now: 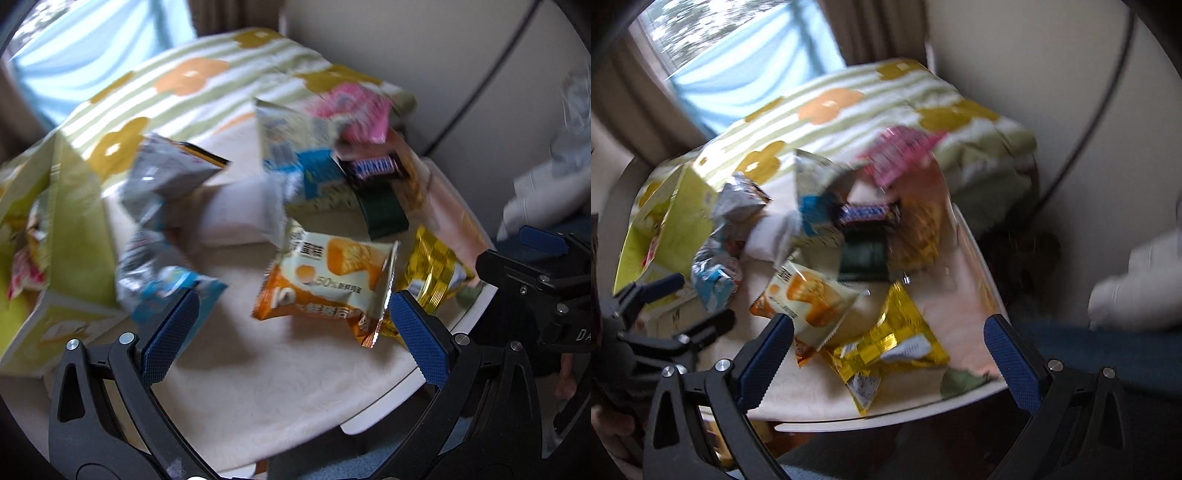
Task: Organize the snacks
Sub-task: 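Grasp the chiffon cake packet with the left tool while the right tool grasps the gold wafer packet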
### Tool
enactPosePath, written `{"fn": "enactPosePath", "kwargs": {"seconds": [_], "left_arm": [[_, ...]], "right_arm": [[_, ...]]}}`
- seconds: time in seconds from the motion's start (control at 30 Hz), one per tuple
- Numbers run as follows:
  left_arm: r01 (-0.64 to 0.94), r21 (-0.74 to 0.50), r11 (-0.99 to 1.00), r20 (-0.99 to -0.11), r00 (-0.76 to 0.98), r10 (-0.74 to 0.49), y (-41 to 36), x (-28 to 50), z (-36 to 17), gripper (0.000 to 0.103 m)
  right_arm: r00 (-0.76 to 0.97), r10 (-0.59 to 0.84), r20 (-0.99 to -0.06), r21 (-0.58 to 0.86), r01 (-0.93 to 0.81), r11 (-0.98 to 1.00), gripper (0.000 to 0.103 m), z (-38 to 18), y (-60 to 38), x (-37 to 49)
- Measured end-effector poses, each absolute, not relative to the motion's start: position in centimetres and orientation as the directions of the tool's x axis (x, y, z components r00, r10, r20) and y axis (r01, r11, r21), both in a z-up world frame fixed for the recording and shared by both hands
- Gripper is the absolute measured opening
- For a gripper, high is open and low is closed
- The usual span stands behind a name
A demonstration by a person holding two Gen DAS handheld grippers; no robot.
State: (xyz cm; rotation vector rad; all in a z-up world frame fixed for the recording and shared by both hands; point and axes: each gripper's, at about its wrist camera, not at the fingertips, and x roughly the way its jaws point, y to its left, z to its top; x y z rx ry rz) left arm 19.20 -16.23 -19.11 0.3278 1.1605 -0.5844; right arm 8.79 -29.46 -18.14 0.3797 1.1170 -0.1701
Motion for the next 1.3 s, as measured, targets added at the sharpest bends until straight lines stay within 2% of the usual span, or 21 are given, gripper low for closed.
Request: {"fn": "enactPosePath", "kwargs": {"seconds": [0.17, 0.27, 0.87, 0.93, 1.0, 1.13, 1.3], "left_arm": [[0.668, -0.093, 0.739, -0.951, 0.16, -0.265, -18.4, 19.9, -22.5, 0.102], [0.7, -0.077, 0.71, -0.959, 0.143, -0.245, -19.5, 20.1, -24.0, 0.102], [0.746, -0.132, 0.652, -0.969, 0.041, -0.243, -22.3, 22.1, -28.8, 0.102], [0.749, -0.138, 0.648, -0.967, 0.039, -0.252, -22.3, 22.2, -28.9, 0.1], [0.751, -0.158, 0.641, -0.963, 0.026, -0.267, -22.5, 21.9, -28.8, 0.094], [0.759, -0.163, 0.631, -0.959, 0.027, -0.281, -22.0, 21.2, -28.3, 0.085], [0.767, -0.152, 0.623, -0.957, 0.042, -0.285, -21.7, 20.5, -27.6, 0.081]], "right_arm": [[0.378, 0.087, -0.922, 0.259, 0.432, 0.864, 0.102, -20.9, -29.6, 8.9], [0.348, 0.108, -0.931, 0.275, 0.475, 0.836, 0.102, -22.3, -29.7, 9.1], [0.256, 0.15, -0.955, 0.28, 0.61, 0.741, 0.099, -26.4, -29.9, 9.6], [0.255, 0.157, -0.954, 0.285, 0.614, 0.736, 0.096, -26.7, -30.1, 9.5], [0.256, 0.169, -0.952, 0.296, 0.619, 0.727, 0.086, -27.0, -30.1, 9.5], [0.253, 0.187, -0.949, 0.308, 0.626, 0.716, 0.083, -27.8, -30.3, 9.4], [0.251, 0.213, -0.944, 0.326, 0.62, 0.713, 0.076, -28.6, -30.2, 9.2]]}}
